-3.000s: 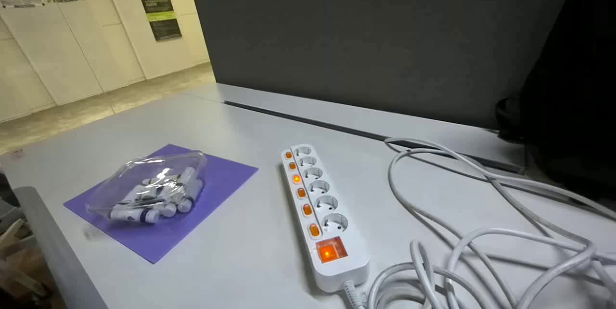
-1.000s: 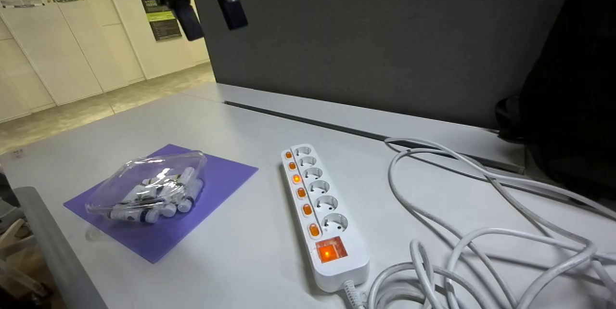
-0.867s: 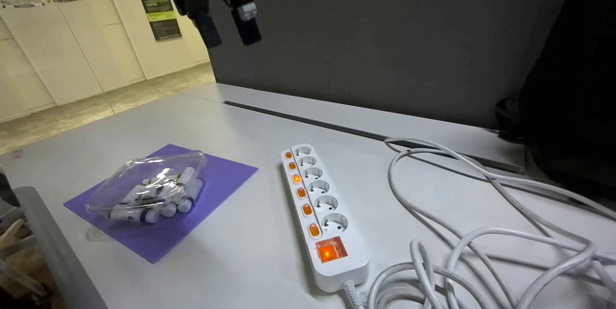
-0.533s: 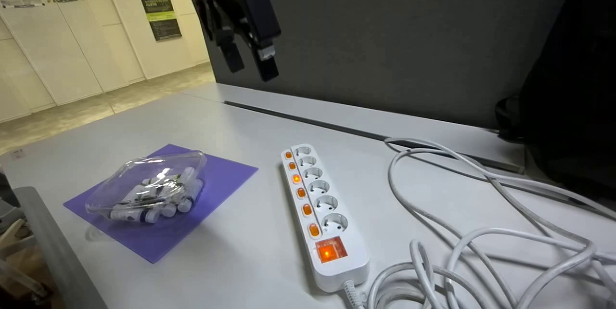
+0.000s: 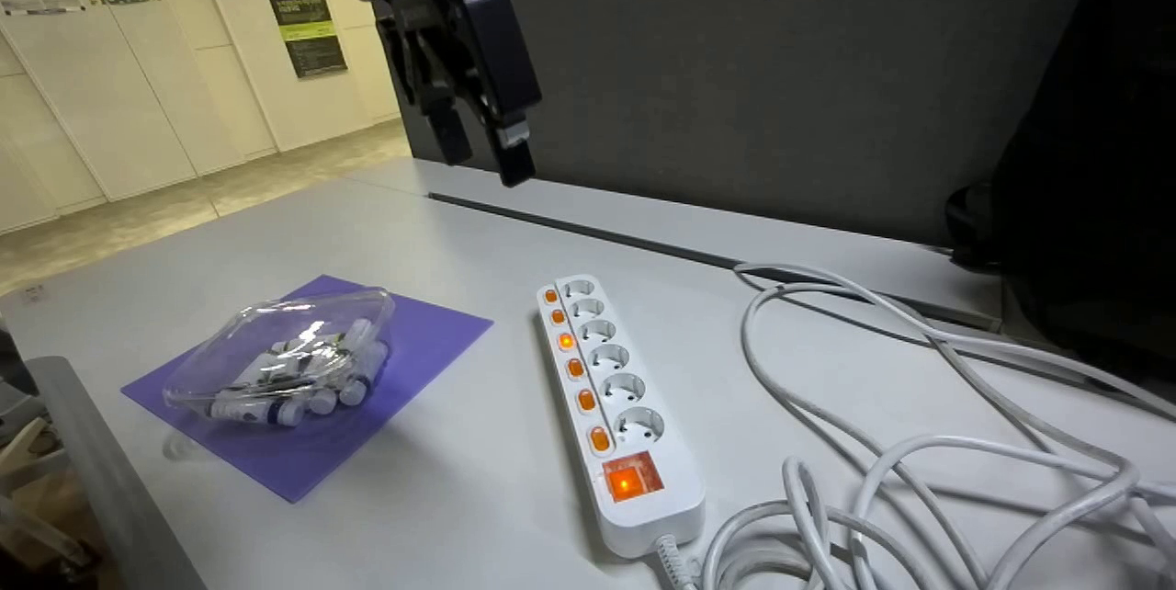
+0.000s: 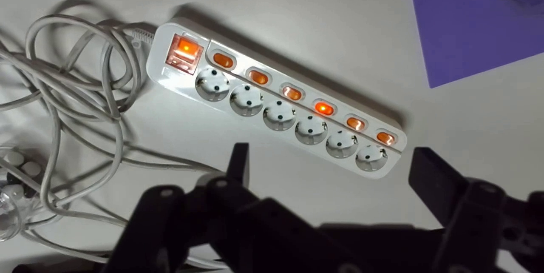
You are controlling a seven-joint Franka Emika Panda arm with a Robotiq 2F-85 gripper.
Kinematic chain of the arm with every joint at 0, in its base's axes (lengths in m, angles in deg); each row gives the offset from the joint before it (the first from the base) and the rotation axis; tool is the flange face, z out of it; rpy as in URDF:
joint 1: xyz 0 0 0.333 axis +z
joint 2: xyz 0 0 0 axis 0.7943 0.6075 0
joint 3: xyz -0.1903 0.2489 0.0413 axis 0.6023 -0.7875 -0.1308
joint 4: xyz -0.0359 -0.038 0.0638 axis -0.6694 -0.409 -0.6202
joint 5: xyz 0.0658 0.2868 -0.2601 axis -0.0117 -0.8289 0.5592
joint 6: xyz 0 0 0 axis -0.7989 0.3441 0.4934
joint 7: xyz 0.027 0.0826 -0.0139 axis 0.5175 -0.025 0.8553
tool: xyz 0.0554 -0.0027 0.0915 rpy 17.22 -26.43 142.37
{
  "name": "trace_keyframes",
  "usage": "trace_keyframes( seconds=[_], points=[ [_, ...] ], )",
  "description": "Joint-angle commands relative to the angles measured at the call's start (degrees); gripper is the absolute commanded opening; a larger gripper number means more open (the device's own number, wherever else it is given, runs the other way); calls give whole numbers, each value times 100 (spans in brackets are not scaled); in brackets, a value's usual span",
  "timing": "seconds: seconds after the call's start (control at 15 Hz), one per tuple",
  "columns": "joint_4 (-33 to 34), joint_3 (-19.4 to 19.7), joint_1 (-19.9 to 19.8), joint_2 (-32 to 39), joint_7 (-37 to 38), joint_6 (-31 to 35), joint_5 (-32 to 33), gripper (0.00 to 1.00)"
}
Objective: Turn off the third switch from the left
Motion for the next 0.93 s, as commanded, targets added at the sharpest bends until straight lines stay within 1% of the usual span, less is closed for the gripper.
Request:
trace_keyframes(
  seconds=[0.0, 0.13, 0.33, 0.6, 0.67, 0.87],
  points=[
    [413, 124, 39, 665, 347, 67, 107, 67],
    [602, 207, 86, 1015, 431, 194, 104, 51],
    [925, 335, 184, 1489, 464, 365, 71, 31],
    [1312, 391, 299, 1995, 312, 420, -204, 5],
    [1383, 382, 330, 2111, 295, 393, -275, 1],
    [1545, 361, 395, 2422, 203, 353, -486, 0]
  ],
)
